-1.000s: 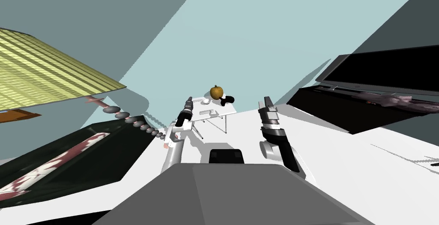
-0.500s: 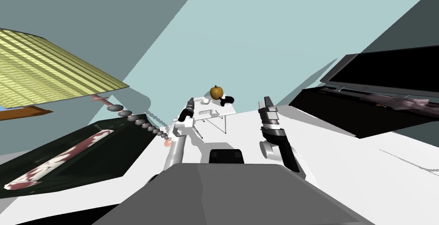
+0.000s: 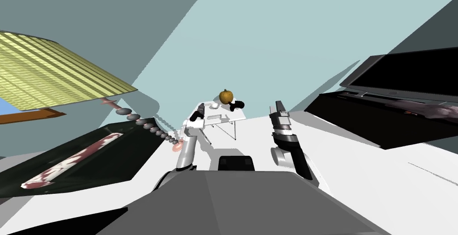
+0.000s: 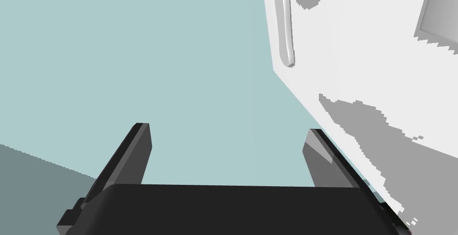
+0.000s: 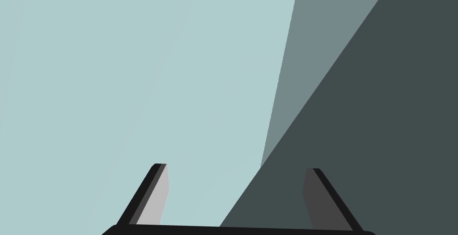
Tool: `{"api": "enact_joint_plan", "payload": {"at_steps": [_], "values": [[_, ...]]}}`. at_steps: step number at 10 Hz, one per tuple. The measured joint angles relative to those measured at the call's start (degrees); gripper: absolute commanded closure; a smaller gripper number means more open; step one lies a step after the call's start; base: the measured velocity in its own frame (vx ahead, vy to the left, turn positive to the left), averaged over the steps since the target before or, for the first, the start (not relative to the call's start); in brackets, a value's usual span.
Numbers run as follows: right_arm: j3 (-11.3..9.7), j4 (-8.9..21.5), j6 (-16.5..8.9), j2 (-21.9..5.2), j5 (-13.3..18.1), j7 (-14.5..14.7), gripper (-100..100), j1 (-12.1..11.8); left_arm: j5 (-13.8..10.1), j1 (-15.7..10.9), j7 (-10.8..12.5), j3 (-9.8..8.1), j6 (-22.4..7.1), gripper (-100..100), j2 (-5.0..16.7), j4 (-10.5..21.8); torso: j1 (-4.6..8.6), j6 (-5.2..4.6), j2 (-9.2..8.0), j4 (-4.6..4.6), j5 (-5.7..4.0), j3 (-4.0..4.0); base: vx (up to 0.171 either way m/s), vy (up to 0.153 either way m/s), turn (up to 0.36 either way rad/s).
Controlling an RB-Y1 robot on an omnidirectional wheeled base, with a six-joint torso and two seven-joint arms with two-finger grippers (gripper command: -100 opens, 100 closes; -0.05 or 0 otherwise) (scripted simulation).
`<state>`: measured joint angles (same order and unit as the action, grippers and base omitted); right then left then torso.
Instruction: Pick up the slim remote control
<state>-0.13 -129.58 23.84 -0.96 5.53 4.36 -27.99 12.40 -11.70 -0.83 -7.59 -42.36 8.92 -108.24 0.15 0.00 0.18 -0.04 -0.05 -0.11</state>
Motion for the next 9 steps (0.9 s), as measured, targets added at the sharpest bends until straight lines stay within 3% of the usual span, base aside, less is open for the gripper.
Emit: {"api": "enact_joint_plan", "payload": {"at_steps": [2,7,9], "values": [[0.0,0.0,0.0,0.0,0.0,0.0,0,0.0,-0.1,-0.7,0.0,-0.02,-2.8,-100,-0.2,1.7,-0.07,0.01,-0.03,0.00,0.01,0.02,0.020,-0.035,0.037],[0.0,0.0,0.0,0.0,0.0,0.0,0,0.0,-1.6,-7.7,0.0,-0.57,-11.8,-100,-0.1,9.0,-0.06,0.00,0.06,-0.01,0.01,-0.03,0.032,-0.034,0.043],[0.0,0.0,0.0,0.0,0.0,0.0,0,0.0,-1.7,-8.8,0.2,-0.57,-14.8,-100,-0.2,11.3,-0.15,0.01,0.00,-0.01,0.03,0.00,0.026,-0.016,0.025]]}}
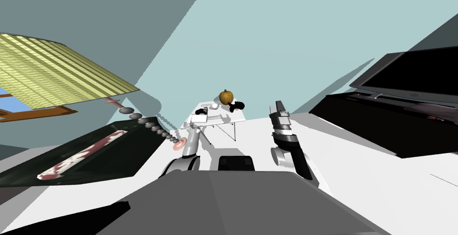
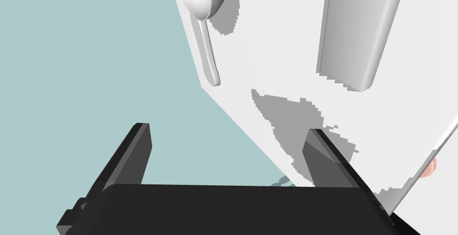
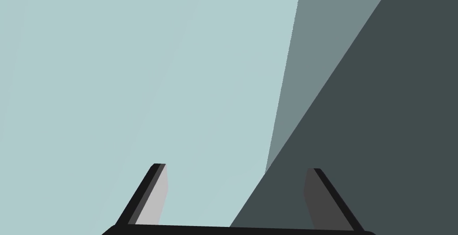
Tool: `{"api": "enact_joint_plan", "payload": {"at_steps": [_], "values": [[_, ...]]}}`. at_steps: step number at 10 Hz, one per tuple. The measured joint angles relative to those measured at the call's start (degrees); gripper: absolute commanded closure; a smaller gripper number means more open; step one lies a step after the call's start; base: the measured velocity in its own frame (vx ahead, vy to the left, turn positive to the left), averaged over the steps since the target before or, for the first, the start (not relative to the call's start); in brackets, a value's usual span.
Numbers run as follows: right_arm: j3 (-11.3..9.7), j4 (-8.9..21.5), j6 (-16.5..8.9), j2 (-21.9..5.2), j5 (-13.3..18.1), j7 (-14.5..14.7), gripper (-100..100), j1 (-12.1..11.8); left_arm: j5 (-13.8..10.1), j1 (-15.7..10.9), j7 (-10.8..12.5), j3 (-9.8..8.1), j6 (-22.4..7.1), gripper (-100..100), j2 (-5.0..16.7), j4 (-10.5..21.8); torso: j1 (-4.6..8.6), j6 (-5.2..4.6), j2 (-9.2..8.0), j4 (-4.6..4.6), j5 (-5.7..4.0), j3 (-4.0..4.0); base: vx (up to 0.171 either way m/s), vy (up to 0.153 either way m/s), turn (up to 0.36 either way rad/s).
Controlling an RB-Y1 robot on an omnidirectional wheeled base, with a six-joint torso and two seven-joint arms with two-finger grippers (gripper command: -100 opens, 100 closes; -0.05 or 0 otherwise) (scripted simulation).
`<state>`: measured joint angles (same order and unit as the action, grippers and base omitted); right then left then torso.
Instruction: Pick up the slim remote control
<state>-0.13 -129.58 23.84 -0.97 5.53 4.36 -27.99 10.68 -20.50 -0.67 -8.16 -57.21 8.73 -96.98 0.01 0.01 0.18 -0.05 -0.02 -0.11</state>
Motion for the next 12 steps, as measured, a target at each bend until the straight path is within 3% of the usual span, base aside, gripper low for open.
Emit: {"api": "enact_joint_plan", "payload": {"at_steps": [3,5,12], "values": [[0.0,0.0,0.0,0.0,0.0,0.0,0,0.0,-1.5,-4.5,0.2,-0.46,-4.7,-100,0.4,5.5,0.02,0.00,0.10,-0.01,-0.01,-0.05,0.041,-0.019,0.036],[0.0,0.0,0.0,0.0,0.0,0.0,0,0.0,-1.8,-5.2,0.3,-0.43,-7.5,-100,0.3,7.1,-0.04,0.00,0.00,0.00,0.01,0.00,0.025,-0.006,0.015],[0.0,0.0,0.0,0.0,0.0,0.0,0,0.0,-4.7,-12.6,1.3,-0.90,-17.3,-100,0.8,17.8,-0.07,0.00,0.07,-0.02,0.02,-0.05,0.047,-0.001,0.021]]}}
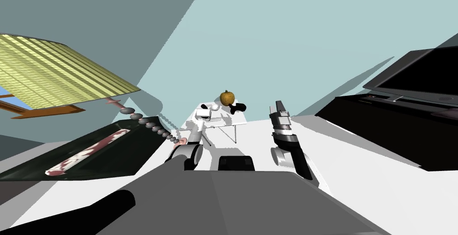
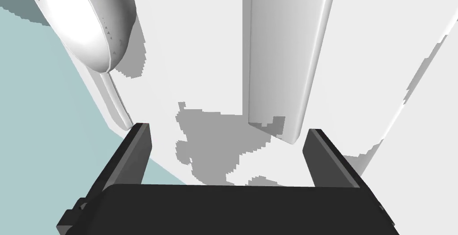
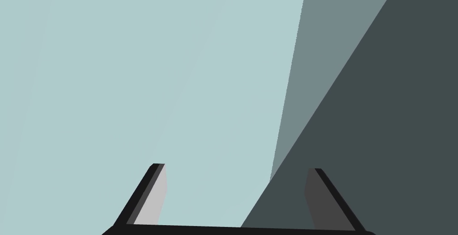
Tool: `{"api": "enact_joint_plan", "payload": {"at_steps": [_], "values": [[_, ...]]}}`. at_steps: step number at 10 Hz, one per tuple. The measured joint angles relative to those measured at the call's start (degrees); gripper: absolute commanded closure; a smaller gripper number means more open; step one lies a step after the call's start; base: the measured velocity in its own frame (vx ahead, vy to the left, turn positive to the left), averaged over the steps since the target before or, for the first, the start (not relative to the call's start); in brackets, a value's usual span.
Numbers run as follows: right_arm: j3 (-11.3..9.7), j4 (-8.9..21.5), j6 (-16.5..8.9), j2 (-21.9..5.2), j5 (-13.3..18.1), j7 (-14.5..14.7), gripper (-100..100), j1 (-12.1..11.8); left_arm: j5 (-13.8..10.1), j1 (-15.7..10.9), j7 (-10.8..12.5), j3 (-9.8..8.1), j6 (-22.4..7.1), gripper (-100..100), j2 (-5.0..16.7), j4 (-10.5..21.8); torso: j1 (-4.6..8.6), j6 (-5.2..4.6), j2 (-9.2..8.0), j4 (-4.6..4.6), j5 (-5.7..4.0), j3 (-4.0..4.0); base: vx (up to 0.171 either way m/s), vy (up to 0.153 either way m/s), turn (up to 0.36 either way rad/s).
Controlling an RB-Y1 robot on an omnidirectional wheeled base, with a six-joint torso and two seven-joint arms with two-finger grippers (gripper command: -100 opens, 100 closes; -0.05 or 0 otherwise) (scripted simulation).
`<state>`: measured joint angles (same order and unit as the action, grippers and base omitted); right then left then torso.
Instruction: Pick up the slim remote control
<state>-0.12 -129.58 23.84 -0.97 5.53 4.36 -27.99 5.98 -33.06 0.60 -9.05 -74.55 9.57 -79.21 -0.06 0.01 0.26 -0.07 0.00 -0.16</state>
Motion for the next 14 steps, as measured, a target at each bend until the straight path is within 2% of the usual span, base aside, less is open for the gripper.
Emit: {"api": "enact_joint_plan", "payload": {"at_steps": [3,5,7,9,13,14], "values": [[0.0,0.0,0.0,0.0,0.0,0.0,0,0.0,-1.9,-3.4,0.5,-0.23,-5.1,-100,0.3,4.0,-0.02,0.00,0.08,-0.01,0.00,-0.04,0.059,0.008,0.013],[0.0,0.0,0.0,0.0,0.0,0.0,0,0.0,-3.0,-5.9,1.0,-0.34,-8.2,-100,0.4,7.7,-0.08,0.00,0.03,0.00,0.01,-0.01,0.045,0.018,0.009],[0.0,0.0,0.0,0.0,0.0,0.0,0,0.0,-4.1,-7.7,1.5,-0.41,-10.5,-100,0.5,11.7,-0.02,0.00,0.07,-0.01,0.00,-0.03,0.062,0.009,0.010],[0.0,0.0,0.0,0.0,0.0,0.0,0,0.0,-5.2,-9.0,1.8,-0.49,-13.9,-100,0.6,13.5,-0.06,0.00,0.06,-0.01,0.01,-0.03,0.057,0.020,0.004],[0.0,0.0,0.0,0.0,0.0,0.0,0,0.0,-7.7,-13.0,2.9,-0.67,-18.0,-100,0.7,21.4,-0.12,0.01,0.07,-0.03,0.03,-0.05,0.064,0.029,0.001],[0.0,0.0,0.0,0.0,0.0,0.0,0,0.0,-8.3,-13.1,3.1,-0.66,-19.7,-100,0.6,21.8,-0.10,0.01,0.01,-0.01,0.02,-0.01,0.036,0.018,0.001]]}}
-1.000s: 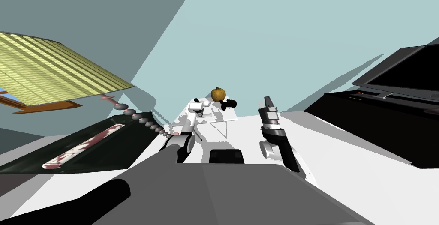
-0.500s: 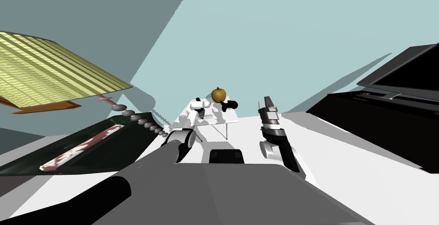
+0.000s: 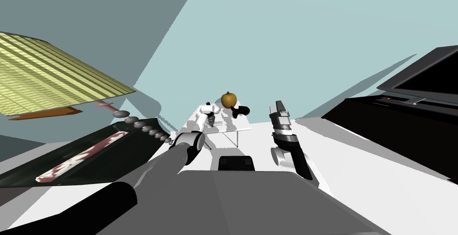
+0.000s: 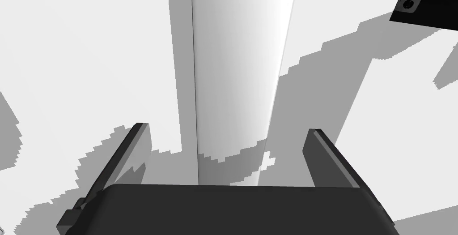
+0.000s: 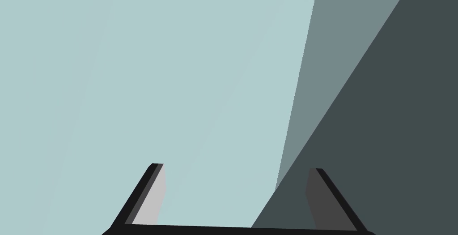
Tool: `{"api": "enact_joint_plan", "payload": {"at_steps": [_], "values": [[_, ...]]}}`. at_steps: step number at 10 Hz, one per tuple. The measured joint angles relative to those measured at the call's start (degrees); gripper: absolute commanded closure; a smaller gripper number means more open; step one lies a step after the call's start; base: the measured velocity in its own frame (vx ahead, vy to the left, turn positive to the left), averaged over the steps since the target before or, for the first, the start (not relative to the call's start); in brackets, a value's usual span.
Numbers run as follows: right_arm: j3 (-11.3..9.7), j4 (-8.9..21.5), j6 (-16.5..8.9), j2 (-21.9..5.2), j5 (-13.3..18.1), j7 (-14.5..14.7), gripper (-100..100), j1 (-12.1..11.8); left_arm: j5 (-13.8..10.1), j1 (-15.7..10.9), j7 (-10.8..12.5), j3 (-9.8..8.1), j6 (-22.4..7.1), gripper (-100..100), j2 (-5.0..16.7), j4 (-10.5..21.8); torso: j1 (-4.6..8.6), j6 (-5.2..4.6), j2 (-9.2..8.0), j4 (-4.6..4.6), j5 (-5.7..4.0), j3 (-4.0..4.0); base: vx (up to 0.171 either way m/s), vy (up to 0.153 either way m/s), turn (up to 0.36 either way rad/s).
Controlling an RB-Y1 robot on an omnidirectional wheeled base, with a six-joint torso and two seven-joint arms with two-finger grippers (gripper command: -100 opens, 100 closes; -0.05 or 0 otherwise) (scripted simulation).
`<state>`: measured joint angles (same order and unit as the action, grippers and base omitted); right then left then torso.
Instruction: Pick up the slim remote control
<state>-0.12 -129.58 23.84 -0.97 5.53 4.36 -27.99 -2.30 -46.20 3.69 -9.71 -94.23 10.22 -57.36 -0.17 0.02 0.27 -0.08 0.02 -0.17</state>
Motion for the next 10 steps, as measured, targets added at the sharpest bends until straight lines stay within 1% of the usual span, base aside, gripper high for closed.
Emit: {"api": "enact_joint_plan", "payload": {"at_steps": [1,2,3,5,6,7,10], "values": [[0.0,0.0,0.0,0.0,0.0,0.0,0,0.0,-0.3,-0.5,0.2,-0.01,-1.0,-100,0.0,0.9,0.03,0.00,-0.04,0.01,-0.01,0.03,0.039,0.017,-0.001],[0.0,0.0,0.0,0.0,0.0,0.0,0,0.0,-0.9,-1.6,0.4,-0.09,-1.6,-100,0.1,2.9,0.04,-0.01,-0.04,0.01,-0.01,0.03,0.060,0.035,-0.004],[0.0,0.0,0.0,0.0,0.0,0.0,0,0.0,-1.6,-2.0,0.5,-0.15,-2.8,-100,0.2,3.9,-0.02,0.00,0.00,0.00,0.00,0.00,0.066,0.033,-0.007],[0.0,0.0,0.0,0.0,0.0,0.0,0,0.0,-2.6,-3.4,1.1,-0.13,-4.2,-100,0.0,6.8,-0.02,0.00,0.00,0.00,0.00,0.00,0.033,0.026,-0.004],[0.0,0.0,0.0,0.0,0.0,0.0,0,0.0,-2.7,-3.5,1.2,-0.13,-4.4,0,0.0,6.9,0.03,0.00,-0.10,0.02,0.00,0.05,0.000,0.000,0.000],[0.0,0.0,0.0,0.0,0.0,0.0,0,0.0,-2.7,-3.5,1.1,-0.13,-4.3,-100,0.0,6.9,0.08,0.00,-0.16,0.04,-0.02,0.09,0.006,-0.002,-0.004],[0.0,0.0,0.0,0.0,0.0,0.0,0,0.0,-2.5,-2.3,1.0,0.15,-1.2,-100,-0.3,8.8,0.13,-0.01,-0.19,0.04,-0.03,0.11,0.004,-0.004,-0.001]]}}
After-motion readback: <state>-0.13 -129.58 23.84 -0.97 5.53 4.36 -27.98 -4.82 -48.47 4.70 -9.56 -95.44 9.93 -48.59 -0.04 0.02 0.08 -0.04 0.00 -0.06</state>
